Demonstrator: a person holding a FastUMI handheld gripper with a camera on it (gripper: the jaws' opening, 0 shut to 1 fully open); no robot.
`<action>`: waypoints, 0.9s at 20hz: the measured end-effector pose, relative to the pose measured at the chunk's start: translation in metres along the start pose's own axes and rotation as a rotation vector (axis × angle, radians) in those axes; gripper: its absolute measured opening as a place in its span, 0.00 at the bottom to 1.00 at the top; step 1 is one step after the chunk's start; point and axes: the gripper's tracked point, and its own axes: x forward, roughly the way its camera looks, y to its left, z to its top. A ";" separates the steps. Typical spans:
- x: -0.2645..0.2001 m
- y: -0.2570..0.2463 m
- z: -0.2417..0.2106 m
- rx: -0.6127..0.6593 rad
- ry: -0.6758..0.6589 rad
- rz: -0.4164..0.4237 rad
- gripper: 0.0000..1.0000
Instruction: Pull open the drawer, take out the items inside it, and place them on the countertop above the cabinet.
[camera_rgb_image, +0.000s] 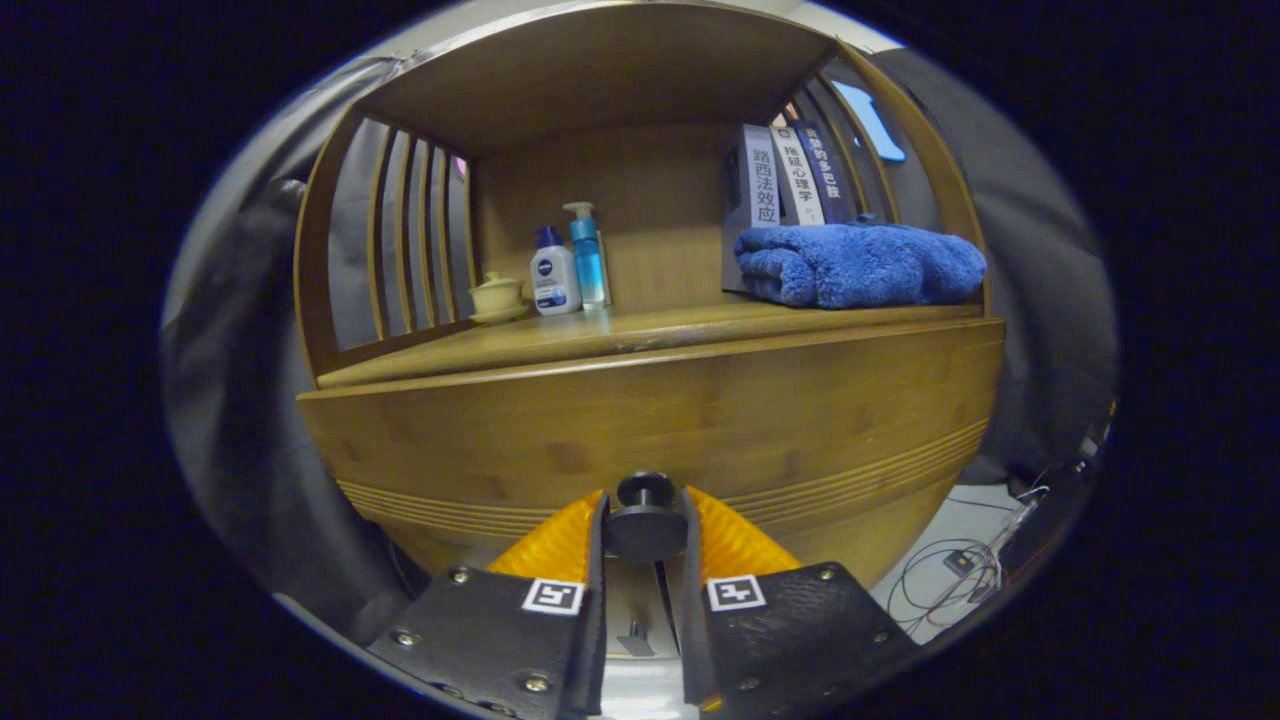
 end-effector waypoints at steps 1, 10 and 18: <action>-0.007 0.000 -0.002 0.010 0.006 0.003 0.31; -0.090 -0.006 -0.023 0.008 0.024 -0.001 0.31; -0.148 -0.013 -0.047 0.000 0.058 0.016 0.31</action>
